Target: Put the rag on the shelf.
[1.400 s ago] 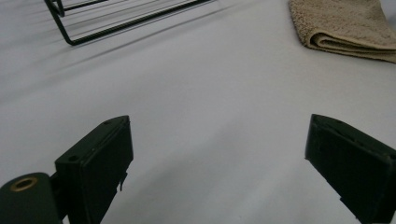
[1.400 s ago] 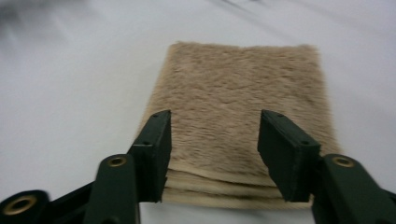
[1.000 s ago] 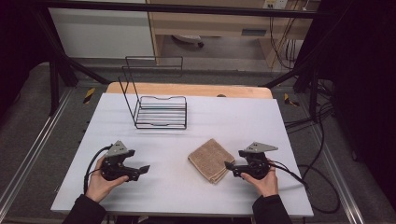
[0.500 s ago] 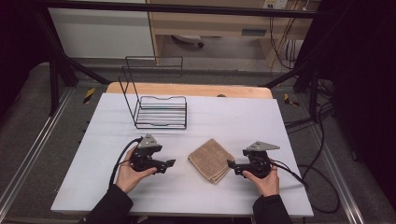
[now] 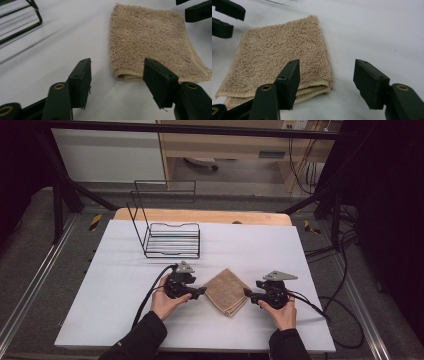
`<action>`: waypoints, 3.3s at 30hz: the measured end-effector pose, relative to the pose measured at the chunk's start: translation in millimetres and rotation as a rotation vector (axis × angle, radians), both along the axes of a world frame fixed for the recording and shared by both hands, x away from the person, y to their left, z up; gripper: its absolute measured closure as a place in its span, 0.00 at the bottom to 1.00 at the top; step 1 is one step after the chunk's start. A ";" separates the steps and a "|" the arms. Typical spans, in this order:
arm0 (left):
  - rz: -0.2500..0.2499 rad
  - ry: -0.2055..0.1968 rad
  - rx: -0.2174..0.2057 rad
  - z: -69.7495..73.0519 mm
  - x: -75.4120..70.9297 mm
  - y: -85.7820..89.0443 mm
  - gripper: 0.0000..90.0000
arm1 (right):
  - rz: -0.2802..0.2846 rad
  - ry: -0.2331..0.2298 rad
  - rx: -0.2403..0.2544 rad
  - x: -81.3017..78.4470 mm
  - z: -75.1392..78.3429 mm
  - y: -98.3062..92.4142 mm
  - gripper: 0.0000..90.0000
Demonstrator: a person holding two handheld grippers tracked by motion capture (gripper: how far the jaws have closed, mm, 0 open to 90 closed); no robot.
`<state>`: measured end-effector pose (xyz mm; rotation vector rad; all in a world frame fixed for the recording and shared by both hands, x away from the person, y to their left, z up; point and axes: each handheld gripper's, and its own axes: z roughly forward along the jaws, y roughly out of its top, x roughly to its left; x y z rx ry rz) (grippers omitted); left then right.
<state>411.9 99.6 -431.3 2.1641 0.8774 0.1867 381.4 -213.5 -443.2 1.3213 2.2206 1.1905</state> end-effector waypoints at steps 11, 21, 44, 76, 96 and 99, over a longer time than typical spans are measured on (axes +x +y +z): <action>-0.021 0.070 0.003 -12.4 6.5 -8.4 0.71 | -0.008 0.049 -0.003 6.3 -7.4 5.3 0.64; -0.031 0.086 0.003 -12.8 5.3 -12.1 0.84 | -0.015 0.108 0.019 6.7 -11.8 9.5 0.79; 0.008 0.084 0.013 2.8 -41.8 18.7 0.94 | 0.134 0.068 0.033 19.3 3.1 44.7 0.94; 0.060 0.027 0.012 14.3 -19.1 35.6 0.14 | 0.147 -0.024 0.046 6.9 7.4 38.0 0.36; 0.127 0.046 0.031 -8.6 32.5 11.0 0.58 | 0.101 0.016 0.078 -0.9 2.9 17.6 0.11; 0.121 0.075 0.023 -11.3 34.1 11.2 0.66 | 0.096 0.016 0.085 -1.3 3.6 17.7 0.11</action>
